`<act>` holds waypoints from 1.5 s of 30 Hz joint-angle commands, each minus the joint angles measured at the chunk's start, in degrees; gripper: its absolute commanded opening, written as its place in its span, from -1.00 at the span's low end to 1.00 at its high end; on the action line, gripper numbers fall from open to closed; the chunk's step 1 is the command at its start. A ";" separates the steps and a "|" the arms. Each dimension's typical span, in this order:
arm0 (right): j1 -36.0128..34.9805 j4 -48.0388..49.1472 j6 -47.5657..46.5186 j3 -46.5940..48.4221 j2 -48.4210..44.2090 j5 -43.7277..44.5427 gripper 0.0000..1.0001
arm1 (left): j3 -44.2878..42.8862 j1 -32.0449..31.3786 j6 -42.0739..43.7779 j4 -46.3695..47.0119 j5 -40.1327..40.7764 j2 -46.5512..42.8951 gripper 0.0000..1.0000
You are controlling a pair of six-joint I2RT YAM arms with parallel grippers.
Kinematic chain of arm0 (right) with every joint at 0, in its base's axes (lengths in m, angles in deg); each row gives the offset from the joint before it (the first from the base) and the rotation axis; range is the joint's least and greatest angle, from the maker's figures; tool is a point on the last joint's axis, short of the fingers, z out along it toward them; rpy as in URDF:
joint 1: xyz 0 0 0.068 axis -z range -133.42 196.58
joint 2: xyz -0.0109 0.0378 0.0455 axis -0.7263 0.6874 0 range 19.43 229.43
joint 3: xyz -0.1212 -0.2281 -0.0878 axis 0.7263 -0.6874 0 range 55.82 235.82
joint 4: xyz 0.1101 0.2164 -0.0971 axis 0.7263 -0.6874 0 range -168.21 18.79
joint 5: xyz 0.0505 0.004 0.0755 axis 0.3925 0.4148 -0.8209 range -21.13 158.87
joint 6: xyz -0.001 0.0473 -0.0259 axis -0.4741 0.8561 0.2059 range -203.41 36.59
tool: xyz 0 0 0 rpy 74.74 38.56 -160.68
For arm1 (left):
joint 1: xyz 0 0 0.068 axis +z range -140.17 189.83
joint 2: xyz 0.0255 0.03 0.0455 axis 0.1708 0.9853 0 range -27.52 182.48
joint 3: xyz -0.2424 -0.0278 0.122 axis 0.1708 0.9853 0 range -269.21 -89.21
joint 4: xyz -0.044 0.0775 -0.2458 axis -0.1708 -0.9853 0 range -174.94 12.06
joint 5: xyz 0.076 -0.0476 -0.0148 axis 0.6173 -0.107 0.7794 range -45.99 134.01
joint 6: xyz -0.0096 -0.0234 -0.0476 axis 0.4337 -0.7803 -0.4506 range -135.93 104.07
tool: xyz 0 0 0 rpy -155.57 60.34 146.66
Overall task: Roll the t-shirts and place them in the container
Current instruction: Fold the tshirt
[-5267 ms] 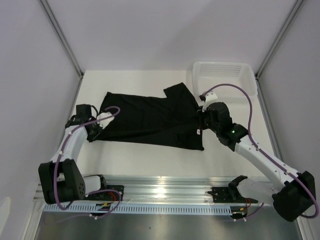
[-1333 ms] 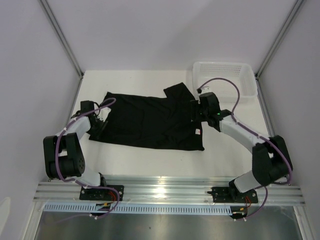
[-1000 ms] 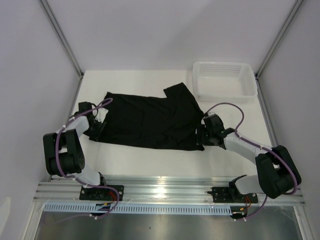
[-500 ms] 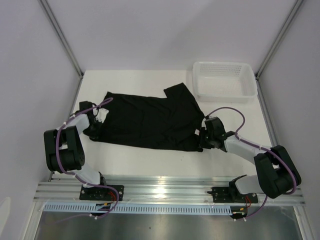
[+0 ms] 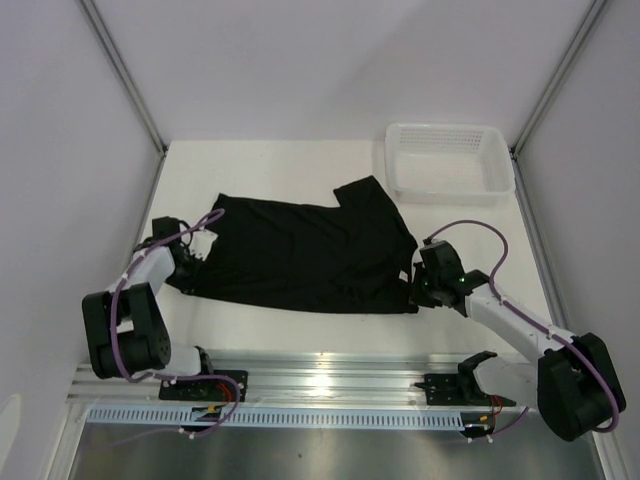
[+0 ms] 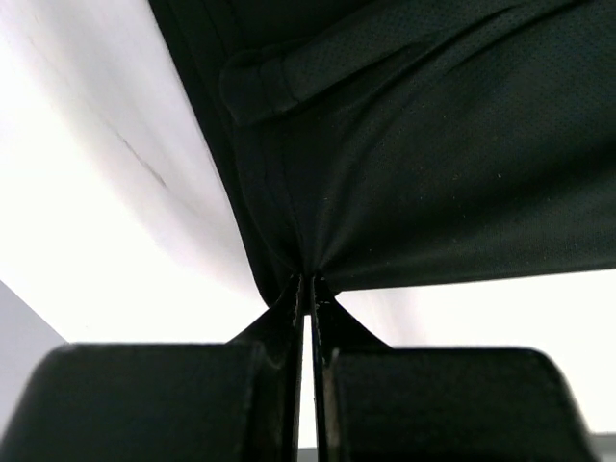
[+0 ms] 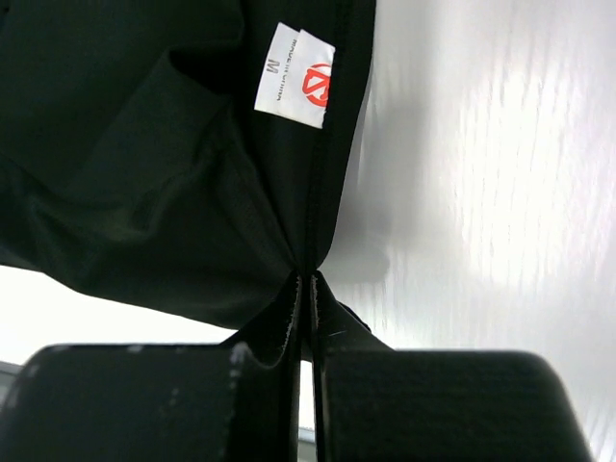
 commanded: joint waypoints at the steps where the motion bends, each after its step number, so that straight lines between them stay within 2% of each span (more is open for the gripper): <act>1: 0.25 -5.90 3.37 -1.15 -3.54 1.45 -1.00 | 2.30 1.40 2.29 -3.96 -0.39 -6.05 -0.99; 6: -0.63 -9.41 7.85 -2.64 -7.06 2.40 -1.00 | 6.60 1.93 3.17 -7.83 -0.30 -13.51 -0.99; 9: -3.70 -10.03 10.93 -3.26 -7.60 4.59 -1.00 | 8.28 1.93 3.26 -9.42 -0.74 -14.67 -0.99; 11: -5.55 -10.12 12.25 -3.70 -7.33 6.70 -0.99 | 9.25 1.93 3.17 -9.42 -0.65 -14.50 -0.43; 12: -5.90 -9.94 12.60 -3.97 -6.90 6.88 -0.99 | 9.25 1.93 2.91 -9.24 -0.74 -14.32 -0.05; 14: -6.08 -8.98 13.30 -4.93 -6.72 6.97 -0.96 | 7.94 1.93 2.04 -10.12 -0.92 -14.76 0.08; 20: -6.25 -8.80 15.24 -6.87 -9.08 8.03 -0.73 | -1.72 1.05 -0.43 -13.63 -4.33 -23.43 0.14; 21: -6.25 -9.15 15.59 -6.87 -9.70 8.38 -0.61 | -6.61 -0.78 -1.13 -14.07 -5.91 -24.68 0.15; 23: -6.25 -10.20 16.21 -6.52 -11.71 9.61 -0.49 | -9.63 -4.47 -1.92 -15.65 -11.36 -26.53 0.16; 24: -6.34 -10.47 16.38 -6.17 -12.42 9.96 -0.35 | -13.39 -10.40 -3.32 -16.01 -12.68 -26.97 0.15; 25: -6.43 -10.90 16.47 -5.90 -13.12 10.57 -0.30 | -14.38 -14.64 -4.11 -16.10 -14.35 -26.63 0.16; 26: -6.34 -11.26 16.65 -5.73 -14.18 10.92 -0.28 | -16.05 -18.69 -4.99 -15.75 -15.15 -26.02 0.15; 27: -6.34 -11.26 16.65 -5.38 -14.71 11.10 -0.28 | -16.67 -26.82 -6.65 -15.31 -16.11 -23.66 0.15; 29: -6.34 -11.35 16.91 -5.37 -15.41 11.63 -0.27 | -18.52 -34.77 -7.37 -12.52 -18.41 -20.40 0.12; 30: -6.34 -11.17 17.09 -5.55 -15.85 11.72 -0.27 | -18.87 -41.77 -8.59 -10.84 -18.23 -16.73 0.11; 32: -6.34 -10.39 17.17 -5.99 -16.38 11.63 -0.28 | -20.28 -47.97 -9.13 -8.03 -17.62 -12.41 0.08; 33: -6.34 -9.86 17.17 -6.25 -16.73 11.20 -0.27 | -20.72 -53.04 -10.52 -5.66 -17.44 -10.04 0.06; 35: -6.43 -7.93 17.70 -7.48 -17.00 9.71 -0.27 | -23.17 -58.42 -13.94 -3.89 -19.88 -2.83 0.06; 39: -6.43 -6.25 18.58 -8.89 -16.91 8.99 -0.28 | -25.38 -62.75 -20.37 4.61 -22.71 7.46 0.03; 45: -6.52 -6.42 19.02 -11.00 -17.70 8.47 -0.30 | -30.29 -66.63 -23.89 10.79 -17.80 18.10 0.02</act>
